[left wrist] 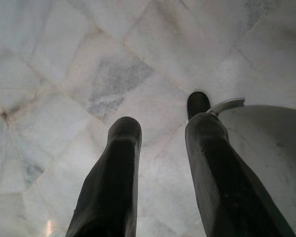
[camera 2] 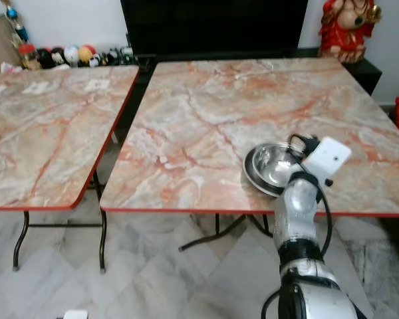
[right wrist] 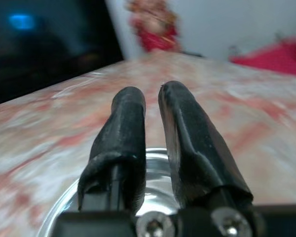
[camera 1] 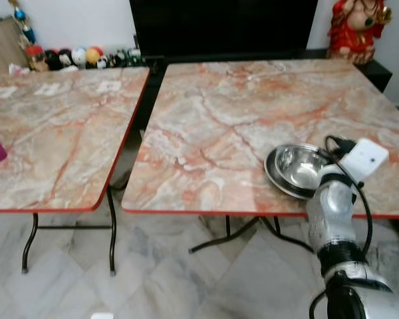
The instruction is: Setting the table
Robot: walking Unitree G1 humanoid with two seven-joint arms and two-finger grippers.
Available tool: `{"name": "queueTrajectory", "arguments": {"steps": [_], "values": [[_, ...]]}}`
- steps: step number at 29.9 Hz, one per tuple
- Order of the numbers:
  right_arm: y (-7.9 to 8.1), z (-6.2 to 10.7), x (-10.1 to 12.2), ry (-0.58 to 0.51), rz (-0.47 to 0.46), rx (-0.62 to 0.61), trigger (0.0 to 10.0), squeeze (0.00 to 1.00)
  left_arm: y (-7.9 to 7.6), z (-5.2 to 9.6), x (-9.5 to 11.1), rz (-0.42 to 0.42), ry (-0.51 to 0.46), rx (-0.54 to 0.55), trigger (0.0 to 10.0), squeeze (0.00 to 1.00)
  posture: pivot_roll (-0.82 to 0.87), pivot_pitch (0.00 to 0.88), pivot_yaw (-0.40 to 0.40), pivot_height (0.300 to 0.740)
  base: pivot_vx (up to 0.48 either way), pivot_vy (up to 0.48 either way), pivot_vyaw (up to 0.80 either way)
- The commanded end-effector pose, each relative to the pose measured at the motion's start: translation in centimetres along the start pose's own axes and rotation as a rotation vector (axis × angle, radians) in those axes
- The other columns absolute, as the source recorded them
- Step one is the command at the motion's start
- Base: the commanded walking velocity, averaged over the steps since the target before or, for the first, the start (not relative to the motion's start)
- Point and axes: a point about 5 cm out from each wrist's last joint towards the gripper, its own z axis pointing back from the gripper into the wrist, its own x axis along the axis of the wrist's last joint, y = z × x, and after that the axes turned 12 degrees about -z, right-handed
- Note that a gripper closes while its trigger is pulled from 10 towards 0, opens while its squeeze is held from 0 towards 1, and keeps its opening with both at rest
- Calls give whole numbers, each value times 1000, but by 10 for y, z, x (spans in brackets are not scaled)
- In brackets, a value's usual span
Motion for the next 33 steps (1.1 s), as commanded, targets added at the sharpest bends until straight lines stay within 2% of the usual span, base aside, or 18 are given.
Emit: {"name": "queueTrajectory", "arguments": {"steps": [1,3,6,9,10,13,21,23,26,33], "values": [[17,8,-2,12,46,165,10000,0,-1,1,-4,11,9,-4,10000,0,-75,0,25,740,0,0,0],[23,17,-8,47,61,264,10000,0,-1,1,-4,11,10,-6,10000,0,-79,0,19,740,0,0,0],[23,32,-16,106,68,343,10000,0,-2,1,-4,21,8,-5,10000,0,-81,0,12,740,0,0,0],[21,38,-20,137,45,351,10000,0,-3,1,-4,25,8,-5,10000,0,-86,0,10,740,0,0,0],[25,44,-22,149,64,401,10000,0,-3,1,-5,29,9,-6,10000,0,-87,0,10,740,0,0,0],[33,51,-23,162,60,449,10000,0,-3,1,-5,41,12,-8,10000,0,-86,0,11,740,0,0,0],[48,59,-25,181,26,466,10000,0,-2,1,-6,38,16,-4,10000,0,-79,0,21,740,0,443,0],[53,64,-25,182,18,481,10000,0,-1,1,-6,30,17,-4,10000,0,-82,0,24,740,0,480,800],[54,66,-25,189,13,475,10000,0,-1,1,-6,24,19,-5,10000,0,-84,0,25,740,0,480,717],[54,68,-28,210,-28,434,10000,0,-1,1,-7,12,23,-9,10000,0,-81,0,25,740,0,480,0]]}}
